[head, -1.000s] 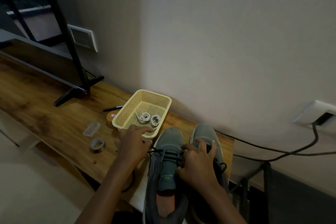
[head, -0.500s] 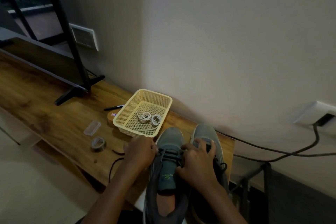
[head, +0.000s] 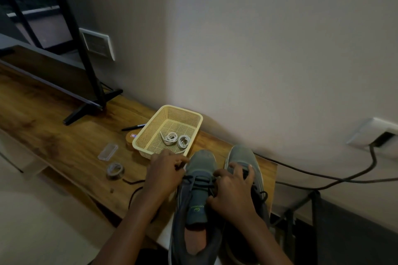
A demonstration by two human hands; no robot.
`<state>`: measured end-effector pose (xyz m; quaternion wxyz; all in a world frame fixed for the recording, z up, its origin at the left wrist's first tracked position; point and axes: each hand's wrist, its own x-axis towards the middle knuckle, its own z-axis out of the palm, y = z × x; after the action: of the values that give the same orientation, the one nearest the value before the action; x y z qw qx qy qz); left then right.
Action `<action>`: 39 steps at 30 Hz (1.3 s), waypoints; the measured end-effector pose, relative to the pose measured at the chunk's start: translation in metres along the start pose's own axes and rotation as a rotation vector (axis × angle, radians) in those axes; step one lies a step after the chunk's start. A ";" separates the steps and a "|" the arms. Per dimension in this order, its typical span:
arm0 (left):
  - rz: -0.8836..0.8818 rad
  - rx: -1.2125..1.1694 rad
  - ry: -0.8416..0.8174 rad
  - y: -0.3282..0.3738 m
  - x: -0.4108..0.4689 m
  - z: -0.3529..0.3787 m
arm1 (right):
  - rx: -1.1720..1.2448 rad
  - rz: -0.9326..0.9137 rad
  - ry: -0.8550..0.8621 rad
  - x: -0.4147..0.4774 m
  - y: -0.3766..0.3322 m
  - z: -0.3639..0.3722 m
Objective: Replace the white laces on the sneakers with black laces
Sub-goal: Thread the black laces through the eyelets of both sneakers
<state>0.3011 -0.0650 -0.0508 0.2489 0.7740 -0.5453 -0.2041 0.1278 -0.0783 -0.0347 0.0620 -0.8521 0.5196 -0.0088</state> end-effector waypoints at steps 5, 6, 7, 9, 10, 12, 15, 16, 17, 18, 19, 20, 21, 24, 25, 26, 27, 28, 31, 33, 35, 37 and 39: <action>0.012 0.035 -0.173 -0.002 -0.003 0.008 | -0.011 0.003 0.002 0.000 0.000 0.001; 0.009 0.043 -0.162 -0.002 -0.003 0.008 | -0.013 0.006 0.002 0.000 0.000 0.001; 0.007 0.048 -0.152 -0.003 -0.002 0.008 | -0.014 0.008 0.003 0.000 0.000 0.001; -0.015 0.050 -0.134 -0.002 -0.003 0.008 | -0.012 0.008 0.006 0.000 0.000 0.001; -0.031 0.051 -0.126 -0.001 -0.004 0.008 | -0.013 0.005 0.008 0.000 0.000 0.000; -0.059 0.038 -0.120 -0.002 -0.002 0.009 | -0.014 -0.001 0.011 0.000 -0.001 -0.001; -0.108 -0.034 -0.075 -0.007 0.000 0.008 | -0.011 -0.007 0.012 0.000 0.001 -0.001; -0.127 -0.058 -0.043 -0.008 0.001 0.007 | -0.014 -0.009 0.012 0.000 0.002 -0.001; -0.157 -0.066 -0.001 -0.007 0.001 0.004 | -0.016 -0.012 0.012 0.000 0.002 -0.001; -0.192 -0.063 0.055 -0.006 0.001 0.001 | -0.014 -0.014 0.012 0.000 0.003 -0.001; -0.226 -0.060 0.116 -0.004 0.002 -0.002 | -0.012 -0.015 0.011 0.001 0.003 -0.001; -0.254 -0.050 0.178 -0.003 0.002 -0.005 | -0.011 -0.016 0.011 0.001 0.003 -0.001; -0.272 -0.042 0.227 -0.002 0.001 -0.008 | -0.010 -0.017 0.010 0.001 0.003 -0.001; -0.230 -0.065 0.273 0.000 -0.001 -0.013 | -0.009 -0.017 0.010 0.001 0.003 -0.001; -0.191 -0.080 0.257 -0.001 -0.001 -0.012 | -0.009 -0.015 0.010 0.001 0.003 -0.001; -0.143 -0.093 0.231 -0.001 -0.002 -0.012 | -0.009 -0.014 0.010 0.001 0.003 -0.001; -0.094 -0.115 0.191 0.000 -0.001 -0.011 | -0.008 -0.014 0.009 0.001 0.003 0.000; -0.046 -0.147 0.142 0.002 -0.002 -0.011 | -0.007 -0.014 0.008 0.001 0.003 0.000; 0.034 -0.150 -0.053 0.006 -0.005 -0.008 | -0.001 -0.006 0.004 0.001 0.003 0.000; 0.010 -0.095 -0.160 0.003 -0.004 -0.004 | 0.008 0.001 0.004 0.001 0.003 0.000; -0.025 -0.073 -0.216 0.001 -0.005 -0.003 | 0.018 0.005 0.005 0.001 0.003 -0.001; -0.041 -0.047 -0.230 0.001 -0.005 -0.002 | 0.025 0.008 0.005 0.001 0.002 -0.001; -0.053 -0.024 -0.221 0.003 -0.006 0.000 | 0.021 0.008 -0.004 0.001 0.002 -0.001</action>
<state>0.2974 -0.0597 -0.0484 0.1908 0.7580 -0.5462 -0.3013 0.1264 -0.0802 -0.0338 0.0719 -0.8493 0.5228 -0.0122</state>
